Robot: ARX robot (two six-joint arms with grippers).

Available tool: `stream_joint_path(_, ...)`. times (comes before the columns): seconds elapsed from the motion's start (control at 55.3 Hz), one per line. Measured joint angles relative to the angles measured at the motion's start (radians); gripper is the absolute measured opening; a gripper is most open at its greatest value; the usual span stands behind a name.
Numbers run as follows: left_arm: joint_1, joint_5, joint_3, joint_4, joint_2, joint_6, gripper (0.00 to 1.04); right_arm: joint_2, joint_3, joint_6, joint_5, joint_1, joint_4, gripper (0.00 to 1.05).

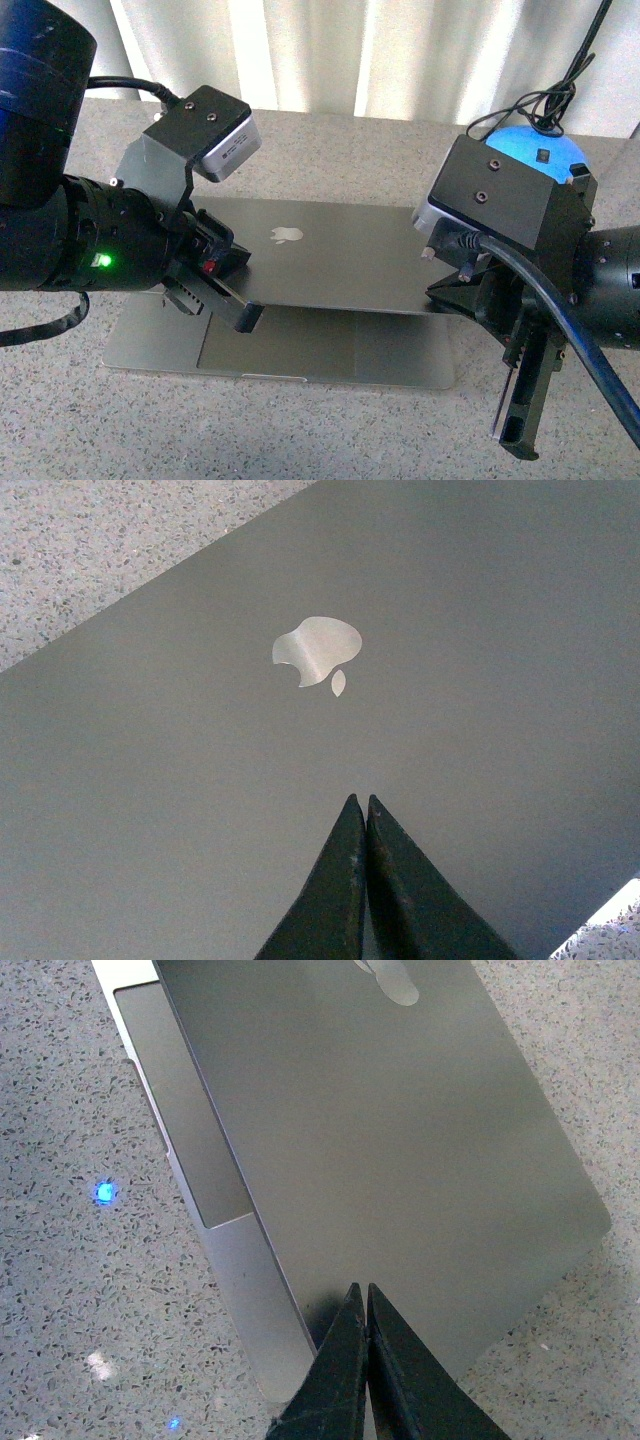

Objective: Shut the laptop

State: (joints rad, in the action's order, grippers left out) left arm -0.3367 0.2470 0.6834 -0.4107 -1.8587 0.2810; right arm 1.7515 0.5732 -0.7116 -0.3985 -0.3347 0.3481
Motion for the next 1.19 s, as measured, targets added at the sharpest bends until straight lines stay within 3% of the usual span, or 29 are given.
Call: stream_joint_path(1.193, 0.016, 0.043, -0.014, -0.106, -0.127, -0.059, 0.04, 0.127, 0.002, 0.010, 0.004, -0.009, 0.059, 0.01)
